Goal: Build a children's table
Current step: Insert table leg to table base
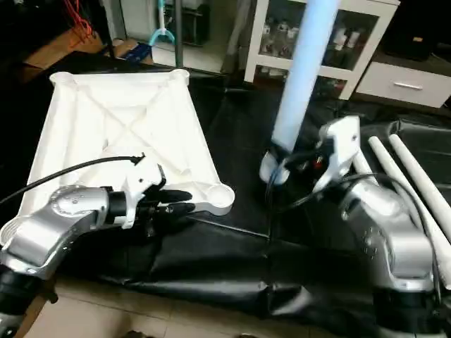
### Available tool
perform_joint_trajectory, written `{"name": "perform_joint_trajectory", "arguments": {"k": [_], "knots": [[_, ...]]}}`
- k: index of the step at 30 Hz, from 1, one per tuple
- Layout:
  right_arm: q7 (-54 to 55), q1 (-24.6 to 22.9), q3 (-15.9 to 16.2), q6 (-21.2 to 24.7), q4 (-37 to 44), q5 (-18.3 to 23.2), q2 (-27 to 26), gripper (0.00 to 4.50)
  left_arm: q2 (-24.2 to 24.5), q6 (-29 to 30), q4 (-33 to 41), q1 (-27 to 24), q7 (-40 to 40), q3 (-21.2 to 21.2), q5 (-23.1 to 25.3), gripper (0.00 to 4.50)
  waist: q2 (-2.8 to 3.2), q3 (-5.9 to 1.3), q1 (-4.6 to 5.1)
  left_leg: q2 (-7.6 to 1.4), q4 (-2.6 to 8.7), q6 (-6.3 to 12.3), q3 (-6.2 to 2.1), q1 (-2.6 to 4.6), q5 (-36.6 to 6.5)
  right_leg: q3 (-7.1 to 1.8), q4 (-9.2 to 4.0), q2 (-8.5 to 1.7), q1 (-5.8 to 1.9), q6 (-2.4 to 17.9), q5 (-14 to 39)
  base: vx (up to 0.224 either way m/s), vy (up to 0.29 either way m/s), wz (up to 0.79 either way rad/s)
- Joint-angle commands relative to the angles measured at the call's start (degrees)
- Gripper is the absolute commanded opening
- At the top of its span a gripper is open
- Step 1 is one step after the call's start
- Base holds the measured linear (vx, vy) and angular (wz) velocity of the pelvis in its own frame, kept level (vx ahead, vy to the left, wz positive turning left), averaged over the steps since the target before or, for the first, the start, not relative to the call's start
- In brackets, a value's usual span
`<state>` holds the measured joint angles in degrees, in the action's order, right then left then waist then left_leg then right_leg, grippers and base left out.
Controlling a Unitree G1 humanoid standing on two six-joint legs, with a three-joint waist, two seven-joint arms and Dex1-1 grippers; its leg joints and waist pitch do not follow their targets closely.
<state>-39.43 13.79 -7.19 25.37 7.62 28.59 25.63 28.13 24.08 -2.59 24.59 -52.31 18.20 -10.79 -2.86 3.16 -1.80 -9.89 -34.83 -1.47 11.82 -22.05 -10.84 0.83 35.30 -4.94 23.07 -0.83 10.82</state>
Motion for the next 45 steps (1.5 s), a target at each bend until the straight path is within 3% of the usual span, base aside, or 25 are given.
{"name": "perform_joint_trajectory", "arguments": {"k": [1, 8, 10, 18, 19, 23, 25, 32, 39, 40, 45], "knots": [[-2.6, -0.7, -0.3, -0.5, 2.2, 2.8, 0.4, 1.91, 0.9, -1.0, -0.8, 1.0, -1.6, 1.3, 1.1, 1.76, 1.17, -3.90, 0.17, -2.90, 4.26, -0.33, -1.46, 1.75, -10.6, -1.46, -3.75, -2.09, -2.06, 11.7, 7.0, 0.000, 0.000, 0.00], [-3.5, -0.4, -1.5, -1.2, 0.4, 3.7, -0.7, 1.91, 1.7, -5.3, -5.0, 1.9, -2.8, 3.0, 3.7, 2.33, 1.13, -3.88, 0.29, -2.76, 4.29, -0.90, -1.42, 1.74, -12.3, -1.48, -3.97, -2.11, -1.90, 11.7, 8.8, 0.000, 0.000, 0.00], [-3.8, -0.4, -1.8, -1.0, 0.5, 4.2, -0.7, 1.91, 1.4, -6.5, -7.0, 2.5, -3.2, 3.7, 5.0, 2.33, 1.39, -3.96, 0.19, -2.80, 4.27, -0.74, -1.45, 1.76, -11.4, -1.47, -3.85, -2.14, -1.91, 11.8, 7.8, 0.000, 0.000, 0.00], [-4.5, -1.3, -1.5, -0.8, 1.8, 5.3, -0.7, 1.91, 1.2, -10.9, -15.3, 5.7, -3.7, 5.7, 9.1, 2.33, 1.36, -4.17, 0.10, -2.79, 4.10, 0.07, -1.40, 1.73, -9.9, -1.41, -3.49, -2.24, -2.10, 12.9, 4.9, 0.000, 0.000, 0.00], [-4.5, -1.3, -1.3, -0.9, 1.8, 5.2, -0.9, 1.91, 1.0, -11.3, -16.2, 6.1, -3.8, 5.6, 9.4, 2.33, 1.64, -4.13, 0.08, -2.79, 4.14, 0.03, -1.45, 1.73, -9.8, -1.39, -3.48, -2.24, -2.09, 13.1, 4.7, 0.000, 0.000, 0.00], [-5.0, -1.5, -0.6, -0.9, 2.1, 5.3, -0.8, 1.91, 1.2, -10.7, -17.8, 7.0, -5.3, 4.7, 8.9, 2.33, 1.54, -4.13, 0.04, -2.83, 4.17, -0.30, -1.42, 1.79, -10.7, -1.38, -3.55, -2.33, -2.11, 13.7, 5.1, 0.000, 0.000, 0.00], [-5.3, -1.6, -0.6, -0.7, 2.2, 5.8, -0.6, 1.91, 1.8, -10.9, -18.2, 7.1, -6.4, 4.3, 8.6, 2.03, 1.66, -4.14, 0.02, -2.88, 4.21, -0.35, -1.45, 1.82, -10.8, -1.35, -3.48, -2.35, -2.08, 13.8, 5.0, 0.000, 0.000, 0.00], [-6.6, -1.9, -0.3, -0.3, 1.7, 6.2, -0.3, 1.91, 2.9, -12.9, -19.6, 6.5, -7.6, 4.5, 9.6, 1.57, 1.37, -4.10, 0.04, -2.92, 4.24, -0.05, -1.43, 1.77, -11.0, -1.35, -3.51, -2.40, -2.09, 14.0, 5.4, 0.000, 0.000, 0.00], [-5.9, 0.5, -0.5, 0.7, 1.4, 7.6, -1.0, 1.91, 3.1, -15.5, -19.5, 4.9, -7.2, 5.9, 11.9, 0.87, 1.34, -3.99, 0.12, -3.01, 4.32, -0.32, -1.48, 1.81, -11.6, -1.40, -3.68, -2.55, -1.94, 13.2, 7.7, 0.000, 0.000, 0.00], [-6.0, 0.4, -0.5, 0.7, 1.5, 7.7, -1.0, 1.91, 2.9, -15.6, -19.2, 4.7, -7.1, 5.7, 11.6, 0.76, 0.93, -3.97, 0.14, -3.04, 4.32, -0.40, -1.39, 1.82, -11.8, -1.40, -3.74, -2.52, -1.90, 13.2, 8.1, 0.000, 0.000, 0.00], [-5.0, 0.3, -1.2, 1.5, 1.3, 8.4, -1.7, 1.91, 1.7, -17.3, -18.9, 3.6, -7.0, 6.0, 11.8, 0.32, 1.34, -4.11, 0.02, -2.97, 4.21, 0.13, -1.37, 1.78, -10.2, -1.40, -3.51, -2.48, -1.93, 13.5, 5.7, 0.000, 0.000, 0.00]]}}
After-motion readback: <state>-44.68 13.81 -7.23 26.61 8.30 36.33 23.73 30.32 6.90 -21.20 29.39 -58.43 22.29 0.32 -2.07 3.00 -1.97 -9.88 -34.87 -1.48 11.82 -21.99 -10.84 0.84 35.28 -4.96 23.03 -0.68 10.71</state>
